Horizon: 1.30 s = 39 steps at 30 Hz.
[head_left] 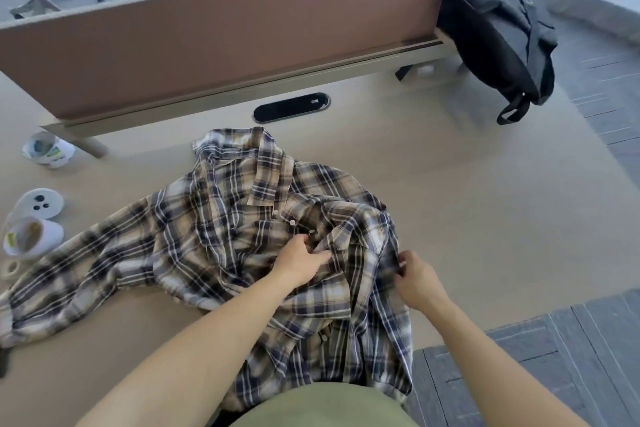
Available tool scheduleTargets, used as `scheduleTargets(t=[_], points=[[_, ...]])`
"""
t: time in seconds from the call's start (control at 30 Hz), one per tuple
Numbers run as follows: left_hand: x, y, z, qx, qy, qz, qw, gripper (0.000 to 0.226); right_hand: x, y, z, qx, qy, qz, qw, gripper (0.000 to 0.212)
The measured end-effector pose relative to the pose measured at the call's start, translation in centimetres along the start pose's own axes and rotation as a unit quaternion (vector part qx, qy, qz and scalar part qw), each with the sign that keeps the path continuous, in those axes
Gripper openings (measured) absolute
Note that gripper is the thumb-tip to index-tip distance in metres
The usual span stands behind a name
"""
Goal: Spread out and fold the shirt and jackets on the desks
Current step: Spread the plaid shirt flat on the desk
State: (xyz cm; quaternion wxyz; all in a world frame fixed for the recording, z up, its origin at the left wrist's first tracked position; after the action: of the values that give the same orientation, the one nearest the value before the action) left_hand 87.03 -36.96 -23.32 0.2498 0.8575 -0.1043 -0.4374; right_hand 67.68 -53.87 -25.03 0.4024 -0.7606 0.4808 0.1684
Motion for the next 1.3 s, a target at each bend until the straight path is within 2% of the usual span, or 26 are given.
scheduleTargets(t=[0.1, 0.2, 0.27, 0.33, 0.4, 0.47, 0.53, 0.57, 0.73, 0.83, 0.93, 1.0, 1.07, 1.3], points=[[-0.3, 0.5, -1.2, -0.005, 0.103, 0.058, 0.993, 0.04, 1.1, 0.6, -4.0, 0.074, 0.075, 0.016, 0.994, 0.014], [-1.2, 0.8, -2.1, -0.003, 0.118, 0.083, 0.99, 0.032, 3.4, 1.6, -11.5, 0.263, 0.214, 0.054, 0.939, 0.019], [-1.3, 0.8, -2.3, 0.025, 0.103, 0.084, 0.991, 0.036, 4.5, 1.2, -16.2, 0.274, 0.289, 0.032, 0.917, 0.023], [-1.2, 0.5, -2.3, 0.046, 0.077, 0.054, 0.994, 0.042, 4.9, -0.2, -18.6, 0.216, 0.314, -0.01, 0.924, 0.024], [-1.0, -0.2, -2.1, 0.058, 0.056, 0.017, 0.997, 0.046, 5.1, -1.0, -17.9, 0.114, 0.289, -0.044, 0.949, 0.027], [-0.9, -0.9, -1.7, 0.085, 0.046, -0.004, 0.995, 0.048, 5.6, -0.2, -14.3, -0.06, 0.22, -0.057, 0.972, 0.031], [-1.1, -1.6, -1.4, 0.135, 0.037, -0.008, 0.99, 0.052, 5.3, 2.1, -10.5, -0.191, 0.175, -0.042, 0.965, 0.036], [-1.2, -2.0, -1.2, 0.165, 0.032, -0.009, 0.986, 0.055, 4.9, 3.3, -9.1, -0.209, 0.169, -0.035, 0.963, 0.04], [-1.9, -3.1, -1.0, 0.273, 0.019, -0.022, 0.962, 0.063, 3.2, 7.2, -6.2, -0.167, 0.171, -0.019, 0.971, 0.06], [-2.7, -1.2, -1.1, 0.337, 0.084, 0.069, 0.935, 0.054, 2.2, 7.4, -6.4, -0.08, 0.21, -0.029, 0.974, 0.06], [-3.8, 1.1, 0.0, 0.323, 0.097, 0.156, 0.928, 0.034, 1.0, 8.2, -6.4, -0.04, 0.242, -0.011, 0.969, 0.043], [-4.4, 2.4, 1.4, 0.317, 0.074, 0.206, 0.923, 0.03, 0.2, 9.3, -6.0, -0.095, 0.22, 0.021, 0.971, 0.041], [-4.8, 3.5, 3.1, 0.32, 0.051, 0.259, 0.91, 0.031, -0.8, 10.4, -5.3, -0.13, 0.185, 0.037, 0.973, 0.049], [-5.3, 8.6, 9.3, 0.335, 0.002, 0.424, 0.841, 0.034, -2.4, 12.1, -5.8, -0.12, 0.086, 0.073, 0.986, 0.053]])
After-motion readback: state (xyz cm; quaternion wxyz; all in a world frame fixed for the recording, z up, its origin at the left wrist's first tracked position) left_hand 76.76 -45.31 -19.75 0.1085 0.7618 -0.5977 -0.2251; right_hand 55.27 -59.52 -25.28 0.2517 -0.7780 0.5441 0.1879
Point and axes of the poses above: each hand's wrist, its own x-axis towards the middle knuckle, its own z-axis out of the palm, y = z × x, the point moved 7 cm from there along x, towards the middle knuckle, and after that the axes turned 2 degrees about y, right-handed, at the moved point
